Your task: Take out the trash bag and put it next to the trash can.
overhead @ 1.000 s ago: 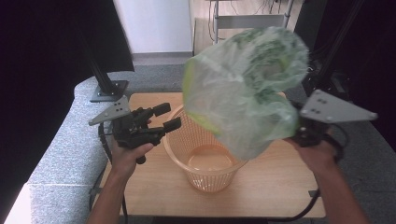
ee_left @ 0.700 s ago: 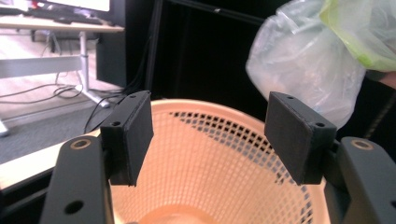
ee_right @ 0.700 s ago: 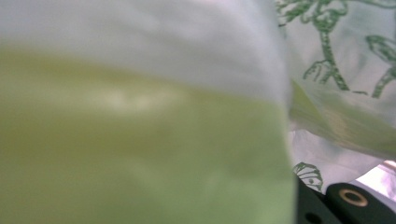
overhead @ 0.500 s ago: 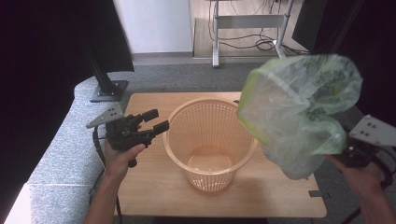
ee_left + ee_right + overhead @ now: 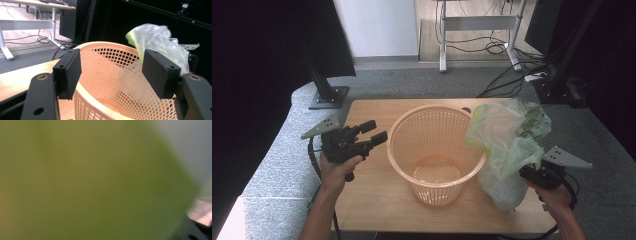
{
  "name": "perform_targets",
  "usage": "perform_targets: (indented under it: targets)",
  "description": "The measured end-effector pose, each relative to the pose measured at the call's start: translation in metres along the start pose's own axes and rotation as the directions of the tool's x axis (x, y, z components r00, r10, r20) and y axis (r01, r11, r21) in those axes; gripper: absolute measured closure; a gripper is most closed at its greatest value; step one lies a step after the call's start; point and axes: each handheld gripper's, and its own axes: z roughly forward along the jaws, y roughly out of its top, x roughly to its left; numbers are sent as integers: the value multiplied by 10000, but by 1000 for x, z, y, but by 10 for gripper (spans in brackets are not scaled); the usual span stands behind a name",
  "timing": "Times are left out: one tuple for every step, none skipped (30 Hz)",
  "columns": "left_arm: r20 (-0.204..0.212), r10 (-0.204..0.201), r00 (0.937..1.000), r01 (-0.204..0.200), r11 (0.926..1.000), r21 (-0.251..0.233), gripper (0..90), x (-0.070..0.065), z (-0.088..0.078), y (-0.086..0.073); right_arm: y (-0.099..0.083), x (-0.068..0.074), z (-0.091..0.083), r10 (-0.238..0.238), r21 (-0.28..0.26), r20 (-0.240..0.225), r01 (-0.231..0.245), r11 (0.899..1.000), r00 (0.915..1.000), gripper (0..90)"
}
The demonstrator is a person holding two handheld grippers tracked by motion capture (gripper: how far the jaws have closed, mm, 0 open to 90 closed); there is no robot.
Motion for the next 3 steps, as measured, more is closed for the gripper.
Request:
perform_targets:
  targets:
    - [-20, 8, 10000, -8, 10000, -21, 317, 0, -1, 0, -1, 0, -1, 126, -79, -4, -126, 9999, 9999, 475]
    - [-36, -26, 10000, 26, 10000, -54, 316, 1, -2, 0, -1, 0, -2, 214, -135, -79, -215, 9997, 9997, 437]
    - [-29, -38, 10000, 38, 10000, -79, 317, 1, -2, 0, -1, 0, -3, 279, -164, -141, -281, 9995, 9995, 419]
